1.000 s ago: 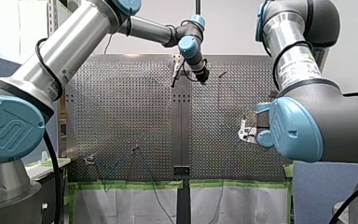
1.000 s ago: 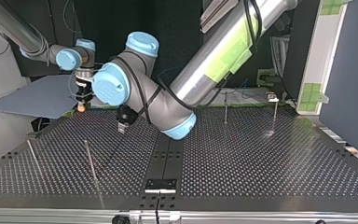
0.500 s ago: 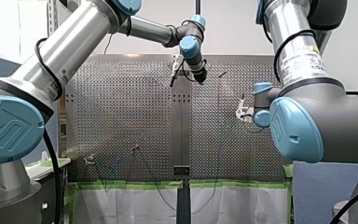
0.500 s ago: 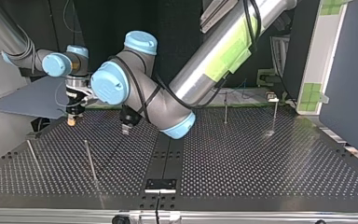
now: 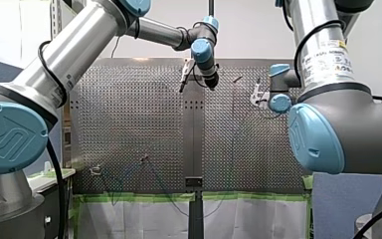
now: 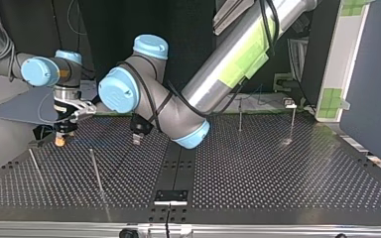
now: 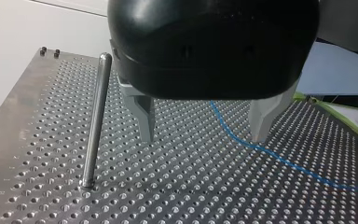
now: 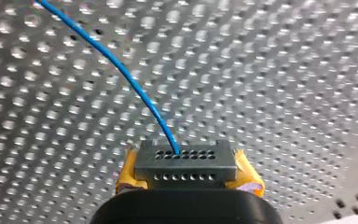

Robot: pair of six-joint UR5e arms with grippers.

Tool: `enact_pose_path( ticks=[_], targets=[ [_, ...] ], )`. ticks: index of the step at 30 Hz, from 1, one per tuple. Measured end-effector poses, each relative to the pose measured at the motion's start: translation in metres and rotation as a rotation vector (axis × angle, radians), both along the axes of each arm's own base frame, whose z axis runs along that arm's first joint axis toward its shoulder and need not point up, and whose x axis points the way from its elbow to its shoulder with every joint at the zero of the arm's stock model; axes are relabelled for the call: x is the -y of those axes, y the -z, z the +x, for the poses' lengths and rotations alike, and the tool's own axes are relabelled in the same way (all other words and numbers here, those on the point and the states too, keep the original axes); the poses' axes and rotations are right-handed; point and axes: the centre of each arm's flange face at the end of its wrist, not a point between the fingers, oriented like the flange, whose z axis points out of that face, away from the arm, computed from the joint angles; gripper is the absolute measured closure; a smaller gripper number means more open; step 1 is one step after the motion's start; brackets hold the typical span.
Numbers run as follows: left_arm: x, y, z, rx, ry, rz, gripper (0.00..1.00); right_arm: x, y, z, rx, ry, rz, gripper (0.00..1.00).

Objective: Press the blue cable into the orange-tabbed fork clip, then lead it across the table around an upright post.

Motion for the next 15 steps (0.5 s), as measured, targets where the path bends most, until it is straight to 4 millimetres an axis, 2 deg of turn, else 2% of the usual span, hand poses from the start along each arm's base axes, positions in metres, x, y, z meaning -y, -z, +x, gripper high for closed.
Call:
enact_pose_path(
  ticks=[11, 15],
  targets=[
    [-0.001, 0.000, 0.001, 0.000, -0.001, 0.000, 0.00, -0.021, -0.054, -0.015, -0.007, 0.080, 0.000, 1.00],
    [-0.001, 0.000, 0.002, 0.001, -0.002, -0.001, 0.00, -0.030, -0.064, -0.018, -0.009, 0.092, 0.012, 1.00]
  ],
)
